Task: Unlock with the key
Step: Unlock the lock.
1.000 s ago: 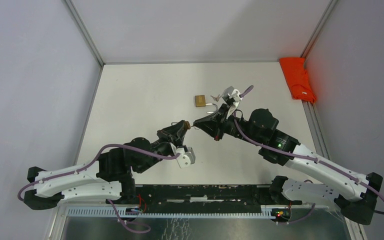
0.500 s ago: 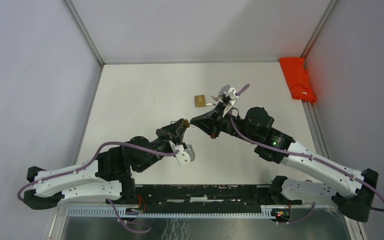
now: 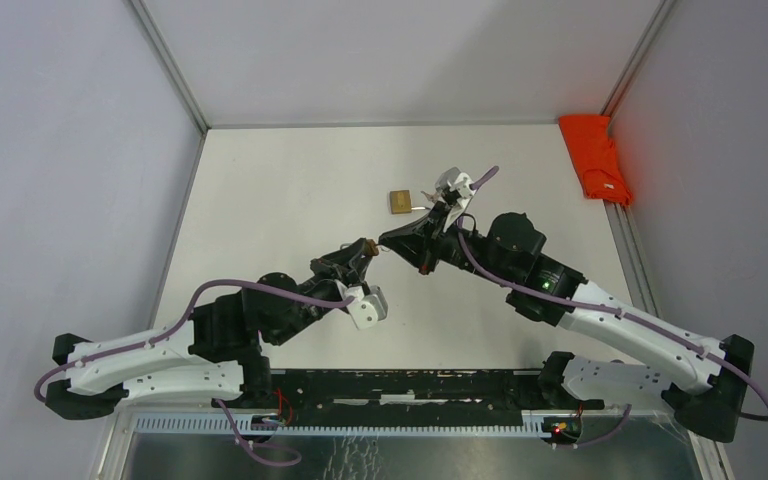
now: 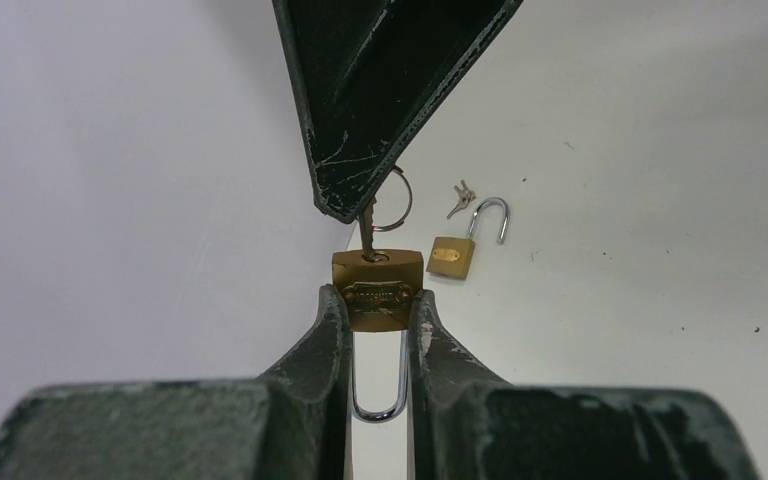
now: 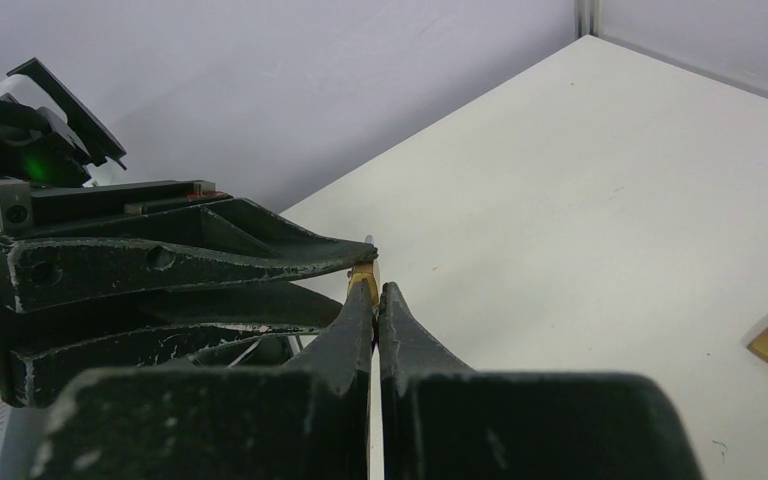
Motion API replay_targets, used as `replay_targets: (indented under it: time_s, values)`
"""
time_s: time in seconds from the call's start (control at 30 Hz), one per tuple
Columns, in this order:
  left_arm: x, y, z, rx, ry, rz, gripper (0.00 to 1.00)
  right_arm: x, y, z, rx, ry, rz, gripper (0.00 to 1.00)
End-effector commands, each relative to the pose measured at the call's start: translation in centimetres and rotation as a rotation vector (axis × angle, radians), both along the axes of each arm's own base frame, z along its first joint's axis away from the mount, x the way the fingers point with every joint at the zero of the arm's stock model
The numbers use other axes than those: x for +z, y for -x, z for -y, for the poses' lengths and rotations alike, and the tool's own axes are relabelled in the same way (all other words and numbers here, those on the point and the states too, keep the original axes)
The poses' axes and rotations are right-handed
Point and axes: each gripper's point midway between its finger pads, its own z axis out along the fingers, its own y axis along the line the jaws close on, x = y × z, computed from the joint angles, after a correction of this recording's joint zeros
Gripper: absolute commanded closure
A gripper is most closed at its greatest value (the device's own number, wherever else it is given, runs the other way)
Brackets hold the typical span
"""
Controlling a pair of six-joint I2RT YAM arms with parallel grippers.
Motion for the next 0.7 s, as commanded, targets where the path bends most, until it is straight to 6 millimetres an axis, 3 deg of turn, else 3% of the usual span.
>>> replay_targets:
  time_s: [0.0, 0.67]
  values:
    - [3.01, 0.16, -0.26, 0.007, 0.118, -0.009, 0.98, 3.02, 0.21, -0.42, 0.018, -0.068, 0.046, 1.0]
    - [2.8, 0.14, -0.08, 0.007, 0.116, -0.019, 0.98, 3.62, 0.92, -0.47, 0.045, -0.082, 0.038, 1.0]
